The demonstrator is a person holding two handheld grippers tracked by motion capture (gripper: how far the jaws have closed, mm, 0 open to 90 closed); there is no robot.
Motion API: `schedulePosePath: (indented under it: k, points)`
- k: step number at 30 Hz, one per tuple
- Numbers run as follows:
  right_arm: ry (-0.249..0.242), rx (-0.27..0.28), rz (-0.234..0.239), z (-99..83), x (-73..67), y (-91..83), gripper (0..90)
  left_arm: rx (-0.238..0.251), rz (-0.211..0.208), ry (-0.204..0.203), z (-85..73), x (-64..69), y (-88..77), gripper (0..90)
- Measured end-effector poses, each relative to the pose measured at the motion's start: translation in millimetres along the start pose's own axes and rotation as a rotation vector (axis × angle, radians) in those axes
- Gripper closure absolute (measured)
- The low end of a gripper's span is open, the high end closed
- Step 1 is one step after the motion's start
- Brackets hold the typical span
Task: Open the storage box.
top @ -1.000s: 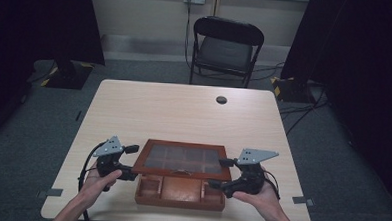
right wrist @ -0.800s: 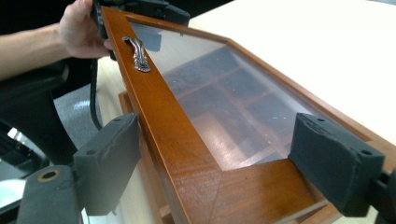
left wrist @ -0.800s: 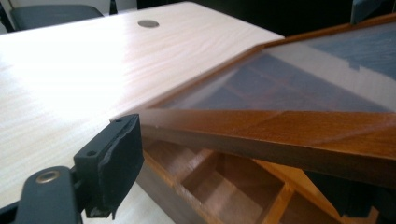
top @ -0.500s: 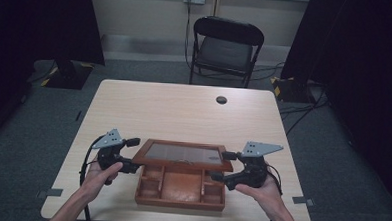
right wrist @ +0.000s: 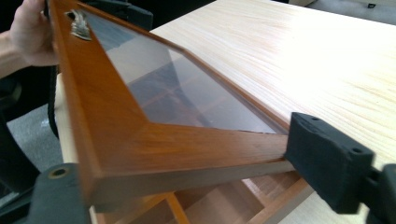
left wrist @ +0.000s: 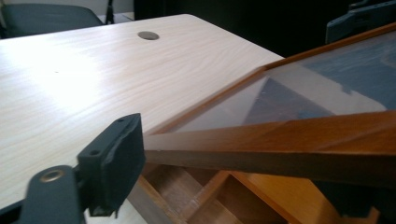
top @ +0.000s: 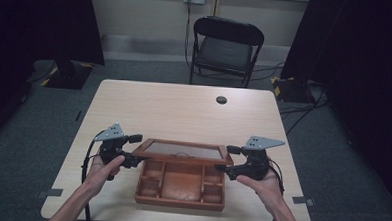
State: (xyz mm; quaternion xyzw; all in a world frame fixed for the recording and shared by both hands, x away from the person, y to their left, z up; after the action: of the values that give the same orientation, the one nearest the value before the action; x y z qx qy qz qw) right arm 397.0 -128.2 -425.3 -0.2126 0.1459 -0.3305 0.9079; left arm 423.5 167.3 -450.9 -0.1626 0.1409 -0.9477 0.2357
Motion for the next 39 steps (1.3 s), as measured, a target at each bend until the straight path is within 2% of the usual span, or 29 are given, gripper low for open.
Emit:
schedulePosePath:
  k: [5, 8, 13, 19, 23, 30, 34, 35, 39]
  points:
    - [0.023, 0.033, -0.005, 3.5, 7.6, 5.4, 28.5, -0.014, 0.013, 0.009, 5.8, -3.2, 3.0, 16.1]
    - [0.032, 0.043, -0.004, 6.2, 10.5, 7.2, 29.4, -0.01, 0.028, 0.014, 9.3, -4.9, 4.0, 16.1]
    - [0.034, 0.051, -0.006, 11.4, 15.1, 10.3, 32.1, 0.004, 0.035, -0.014, 9.9, -10.8, 7.3, 17.6]
    - [0.049, 0.054, -0.014, 16.6, 22.5, 14.8, 32.1, -0.024, 0.034, -0.011, 15.0, -16.6, 10.2, 22.3]
    - [0.058, 0.066, -0.018, 20.3, 26.2, 16.8, 35.1, -0.007, 0.02, -0.006, 18.4, -18.2, 11.1, 24.2]
    - [0.074, 0.073, -0.019, 24.8, 32.3, 21.4, 37.3, -0.006, 0.051, -0.005, 18.5, -25.8, 18.1, 29.0]
    - [0.083, 0.082, -0.023, 28.2, 36.8, 25.1, 38.9, -0.018, 0.043, -0.002, 21.9, -27.2, 20.9, 31.9]
    - [0.088, 0.082, -0.022, 28.4, 37.8, 25.9, 39.7, -0.01, 0.033, -0.009, 24.2, -27.1, 22.7, 32.6]
    - [0.099, 0.078, -0.03, 27.3, 43.8, 30.2, 39.7, -0.005, 0.036, -0.002, 25.7, -29.1, 25.1, 35.2]
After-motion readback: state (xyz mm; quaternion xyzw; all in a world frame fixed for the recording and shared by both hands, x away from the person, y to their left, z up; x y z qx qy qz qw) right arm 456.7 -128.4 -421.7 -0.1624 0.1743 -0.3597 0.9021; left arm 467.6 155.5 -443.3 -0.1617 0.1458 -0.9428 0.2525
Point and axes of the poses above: each handheld gripper's, and its own axes: y roughly forward along the jaws, z roughly out of its top, x roughly to its right, the point moved 8 cm from there along y, roughly forward along the jaws, and after that the axes turned 8 degrees about -z, right-handed, at the moved point
